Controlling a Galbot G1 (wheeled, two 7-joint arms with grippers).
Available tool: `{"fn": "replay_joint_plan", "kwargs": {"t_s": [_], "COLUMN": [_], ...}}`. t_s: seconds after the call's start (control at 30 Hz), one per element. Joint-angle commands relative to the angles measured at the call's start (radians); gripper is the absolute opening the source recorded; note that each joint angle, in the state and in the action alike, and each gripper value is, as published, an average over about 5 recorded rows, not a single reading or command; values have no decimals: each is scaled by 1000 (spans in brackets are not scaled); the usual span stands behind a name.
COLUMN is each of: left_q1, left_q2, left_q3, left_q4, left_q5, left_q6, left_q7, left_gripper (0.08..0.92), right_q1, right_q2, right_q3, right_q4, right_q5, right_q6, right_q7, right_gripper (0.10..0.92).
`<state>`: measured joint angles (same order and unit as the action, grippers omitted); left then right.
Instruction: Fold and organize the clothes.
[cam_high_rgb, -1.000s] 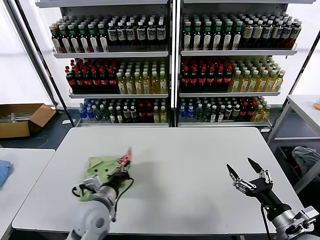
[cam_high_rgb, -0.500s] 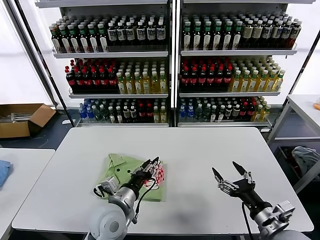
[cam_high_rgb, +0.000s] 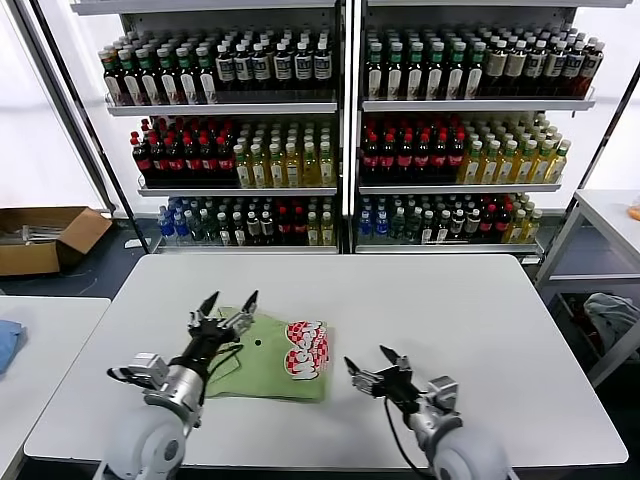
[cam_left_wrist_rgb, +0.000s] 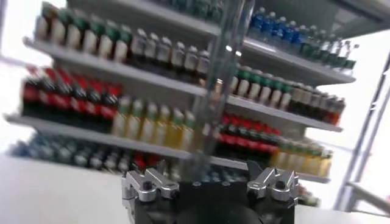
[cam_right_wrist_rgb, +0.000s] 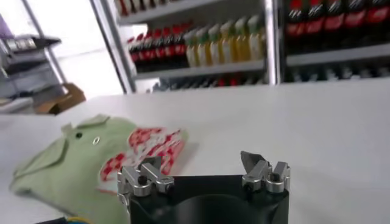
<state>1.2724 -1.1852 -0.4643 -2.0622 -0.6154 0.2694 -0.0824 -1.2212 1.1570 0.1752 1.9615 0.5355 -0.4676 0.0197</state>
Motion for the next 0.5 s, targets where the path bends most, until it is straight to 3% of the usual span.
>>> {"fn": "replay_joint_plan", "kwargs": {"t_s": [0.03, 0.2, 0.5], "left_q1": [61, 57, 49], "left_q2": [31, -18, -32], "left_q3": [-204, -176, -180], "left_q4": [-11, -18, -13], "left_q5": [168, 175, 164], "left_q6": [-40, -36, -27], "left_q7": [72, 68, 69], "left_gripper": [821, 823, 823], "right_q1": [283, 329, 329], "right_q2": [67, 76, 49], "right_q3": [-316, -335, -319], "right_q4": [-257, -280, -266], "right_q5": [-30, -11, 5], "right_q6": [-91, -91, -85], "right_q7": [52, 36, -12], "right_gripper": [823, 801, 559]}}
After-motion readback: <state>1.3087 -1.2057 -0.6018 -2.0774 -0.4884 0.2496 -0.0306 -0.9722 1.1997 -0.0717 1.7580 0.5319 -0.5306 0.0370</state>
